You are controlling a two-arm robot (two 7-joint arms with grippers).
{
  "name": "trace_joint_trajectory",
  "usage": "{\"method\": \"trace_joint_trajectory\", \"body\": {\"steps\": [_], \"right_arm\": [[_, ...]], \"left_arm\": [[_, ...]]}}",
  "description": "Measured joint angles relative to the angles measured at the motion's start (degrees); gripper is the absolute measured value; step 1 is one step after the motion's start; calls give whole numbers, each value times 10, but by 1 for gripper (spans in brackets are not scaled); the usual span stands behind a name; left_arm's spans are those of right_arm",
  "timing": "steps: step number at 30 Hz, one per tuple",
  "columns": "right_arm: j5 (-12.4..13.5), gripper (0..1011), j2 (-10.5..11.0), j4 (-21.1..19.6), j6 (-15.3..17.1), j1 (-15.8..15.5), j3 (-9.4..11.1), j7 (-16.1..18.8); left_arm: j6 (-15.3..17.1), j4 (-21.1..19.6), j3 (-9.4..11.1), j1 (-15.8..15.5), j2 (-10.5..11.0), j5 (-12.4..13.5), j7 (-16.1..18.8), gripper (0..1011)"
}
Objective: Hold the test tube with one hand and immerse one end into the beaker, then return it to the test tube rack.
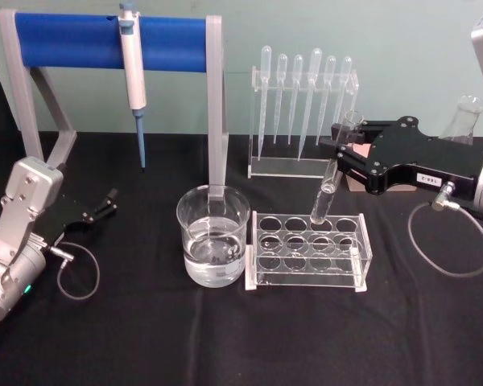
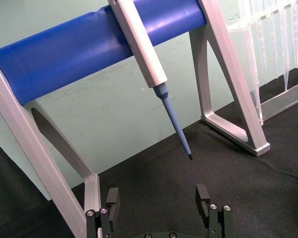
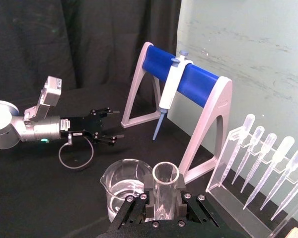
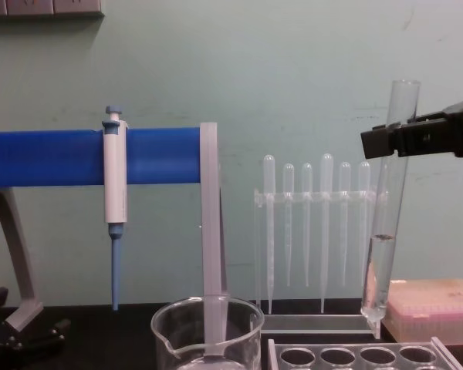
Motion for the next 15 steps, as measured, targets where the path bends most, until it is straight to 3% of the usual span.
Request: {"method": "trace_joint_trajectory", "body": {"steps": [15], "right_arm": [[0, 241, 0, 0, 0, 0, 0, 0]], "left_arm": [[0, 0, 0, 0, 0, 0, 0, 1000]]}}
